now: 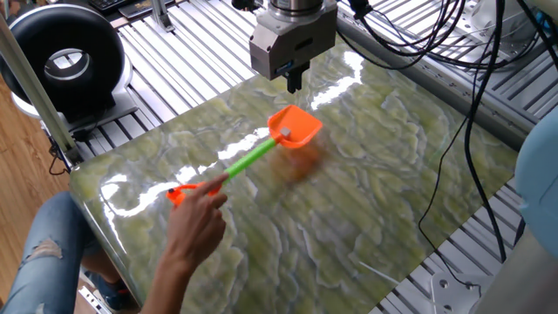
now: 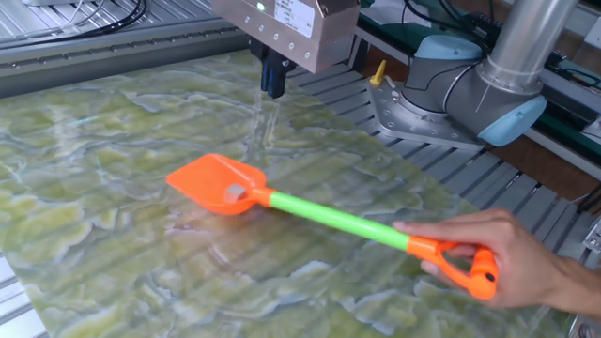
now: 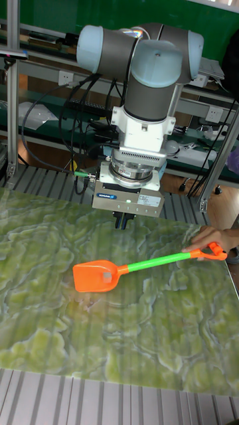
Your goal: Grasp the moving object
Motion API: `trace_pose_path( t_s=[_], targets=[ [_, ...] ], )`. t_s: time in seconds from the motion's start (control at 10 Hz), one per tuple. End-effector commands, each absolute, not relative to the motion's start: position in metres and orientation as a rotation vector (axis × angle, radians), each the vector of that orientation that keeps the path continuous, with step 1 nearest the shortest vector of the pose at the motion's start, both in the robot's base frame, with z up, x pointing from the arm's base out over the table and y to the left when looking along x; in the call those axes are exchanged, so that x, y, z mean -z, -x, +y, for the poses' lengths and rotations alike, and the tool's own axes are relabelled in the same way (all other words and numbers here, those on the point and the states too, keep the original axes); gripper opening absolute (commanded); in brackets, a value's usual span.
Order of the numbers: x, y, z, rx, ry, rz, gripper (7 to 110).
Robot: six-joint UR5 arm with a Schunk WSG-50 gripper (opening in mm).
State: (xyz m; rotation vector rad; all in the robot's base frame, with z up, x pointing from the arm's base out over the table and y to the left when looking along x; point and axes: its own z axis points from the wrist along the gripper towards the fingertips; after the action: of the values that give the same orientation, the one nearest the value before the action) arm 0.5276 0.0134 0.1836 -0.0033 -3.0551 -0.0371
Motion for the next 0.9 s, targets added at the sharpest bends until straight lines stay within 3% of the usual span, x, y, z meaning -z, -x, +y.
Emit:
trace_pose_path(
  t_s=[0.0,0.4,0.5,0.8],
  targets=[
    [-0.184,-0.548,0.007,-0.001,-0.020,-3.136,7],
    [-0.164,-0.570,-0.006,-0.020,-0.095,-3.128,7],
    [-0.154,-0.578,-0.009,0.016,-0.134,-3.138,22],
    [-0.123,-0.588,-0.017,0.042,-0.165,-3.148,22]
  ],
)
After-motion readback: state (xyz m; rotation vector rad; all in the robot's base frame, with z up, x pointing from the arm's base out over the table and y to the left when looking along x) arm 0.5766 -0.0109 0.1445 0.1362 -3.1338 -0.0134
